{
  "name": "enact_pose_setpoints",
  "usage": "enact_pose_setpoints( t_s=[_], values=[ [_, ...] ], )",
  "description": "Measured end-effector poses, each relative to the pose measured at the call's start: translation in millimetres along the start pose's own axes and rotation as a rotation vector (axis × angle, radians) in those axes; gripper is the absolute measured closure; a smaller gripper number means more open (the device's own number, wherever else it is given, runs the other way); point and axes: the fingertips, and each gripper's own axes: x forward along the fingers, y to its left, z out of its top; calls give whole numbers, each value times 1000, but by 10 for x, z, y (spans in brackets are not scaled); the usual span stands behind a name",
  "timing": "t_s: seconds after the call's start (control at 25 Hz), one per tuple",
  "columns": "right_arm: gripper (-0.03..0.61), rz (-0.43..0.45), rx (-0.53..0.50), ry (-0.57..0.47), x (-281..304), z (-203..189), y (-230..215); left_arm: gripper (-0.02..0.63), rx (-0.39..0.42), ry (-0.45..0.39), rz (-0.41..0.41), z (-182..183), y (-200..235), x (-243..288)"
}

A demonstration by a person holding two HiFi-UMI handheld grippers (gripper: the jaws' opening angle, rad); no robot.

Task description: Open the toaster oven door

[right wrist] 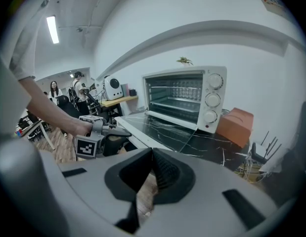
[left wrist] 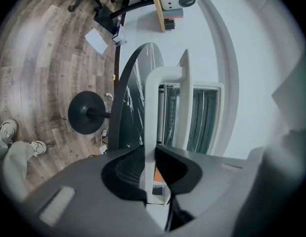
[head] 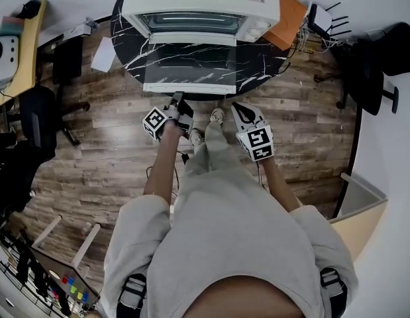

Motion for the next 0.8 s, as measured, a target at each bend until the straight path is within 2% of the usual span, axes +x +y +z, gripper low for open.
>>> enact_pose_setpoints(
  t_s=[0.64,0.8],
  values=[
    [565,-14,-13,-10,-74,28,88,525,44,8,2,67,-2,-188],
    [565,-11,-19,-21,-76,54,161,529,80,13,8,117,20,-312]
  ],
)
